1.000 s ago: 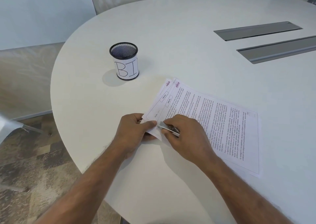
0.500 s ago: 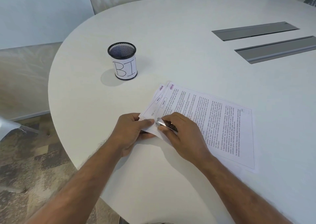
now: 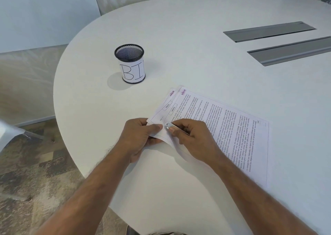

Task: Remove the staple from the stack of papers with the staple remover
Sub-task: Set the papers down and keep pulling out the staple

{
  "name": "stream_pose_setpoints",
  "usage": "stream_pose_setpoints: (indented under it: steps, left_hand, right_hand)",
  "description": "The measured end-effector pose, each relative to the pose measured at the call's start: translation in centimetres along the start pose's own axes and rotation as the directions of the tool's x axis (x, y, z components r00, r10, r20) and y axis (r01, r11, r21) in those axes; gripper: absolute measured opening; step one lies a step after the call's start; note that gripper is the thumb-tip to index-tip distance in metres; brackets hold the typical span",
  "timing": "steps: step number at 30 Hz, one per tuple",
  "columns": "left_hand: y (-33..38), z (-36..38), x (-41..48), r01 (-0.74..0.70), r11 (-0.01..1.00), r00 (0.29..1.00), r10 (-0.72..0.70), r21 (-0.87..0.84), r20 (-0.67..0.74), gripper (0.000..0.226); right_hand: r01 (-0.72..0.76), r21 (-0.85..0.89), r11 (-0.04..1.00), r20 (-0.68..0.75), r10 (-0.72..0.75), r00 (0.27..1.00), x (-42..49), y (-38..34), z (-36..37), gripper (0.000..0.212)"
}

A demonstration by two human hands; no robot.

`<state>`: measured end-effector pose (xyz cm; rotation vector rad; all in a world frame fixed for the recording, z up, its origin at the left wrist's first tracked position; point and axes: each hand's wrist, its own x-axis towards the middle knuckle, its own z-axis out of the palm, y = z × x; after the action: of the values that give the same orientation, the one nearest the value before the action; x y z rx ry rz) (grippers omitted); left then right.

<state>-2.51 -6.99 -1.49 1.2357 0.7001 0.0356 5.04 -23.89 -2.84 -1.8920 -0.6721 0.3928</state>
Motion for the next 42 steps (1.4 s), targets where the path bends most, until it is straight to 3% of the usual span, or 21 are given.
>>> stream_pose_setpoints:
  steps: [4,8,14,18,24,28,32,38,42]
  left_hand:
    - [-0.1,0.1,-0.1,-0.003,1.0,1.0,0.003,0.004,-0.016,0.013]
    - [0.0,0.2,-0.1,0.0,1.0,0.999,0.0,0.003,-0.032,0.021]
    - [0.0,0.3,-0.3,-0.007,1.0,0.999,0.008,0.014,-0.052,0.016]
    - [0.1,0.4,-0.3,-0.007,1.0,0.998,0.009,0.024,-0.057,0.015]
    - [0.2,0.6,-0.3,0.003,1.0,0.998,-0.004,-0.006,-0.065,0.012]
    - [0.1,0.8,-0.2,-0.022,1.0,0.998,0.022,0.005,-0.054,0.014]
    - [-0.6,0.8,-0.5,-0.107,0.99,0.993,0.111,0.089,-0.042,0.027]
    - [-0.9,0.9,-0.7,-0.166,0.962,0.98,0.185,0.217,-0.072,0.03]
    - [-0.7,0.9,-0.9,-0.175,0.917,0.969,0.225,0.359,-0.105,0.024]
  right_hand:
    - [0.008,0.004,1.0,-0.039,-0.008,0.999,-0.1,0.1,0.3,0.019]
    - [0.072,-0.101,0.992,-0.084,-0.08,0.993,0.1,0.2,0.4,0.018]
    - [0.111,-0.198,0.974,-0.099,-0.133,0.986,0.3,0.4,0.3,0.022]
    - [0.048,-0.119,0.992,-0.101,-0.06,0.993,0.3,0.2,0.1,0.024]
    - [-0.165,0.041,0.985,-0.069,0.167,0.983,1.2,-0.4,-1.1,0.011]
    - [-0.307,0.301,0.903,-0.014,0.326,0.945,2.1,-0.9,-2.5,0.02]
    - [-0.379,0.408,0.831,0.042,0.397,0.917,2.2,-0.9,-4.2,0.016]
    - [-0.323,0.418,0.849,-0.037,0.371,0.928,0.9,0.0,-5.6,0.013]
    - [-0.273,0.255,0.928,-0.097,0.305,0.947,0.1,0.4,-6.0,0.008]
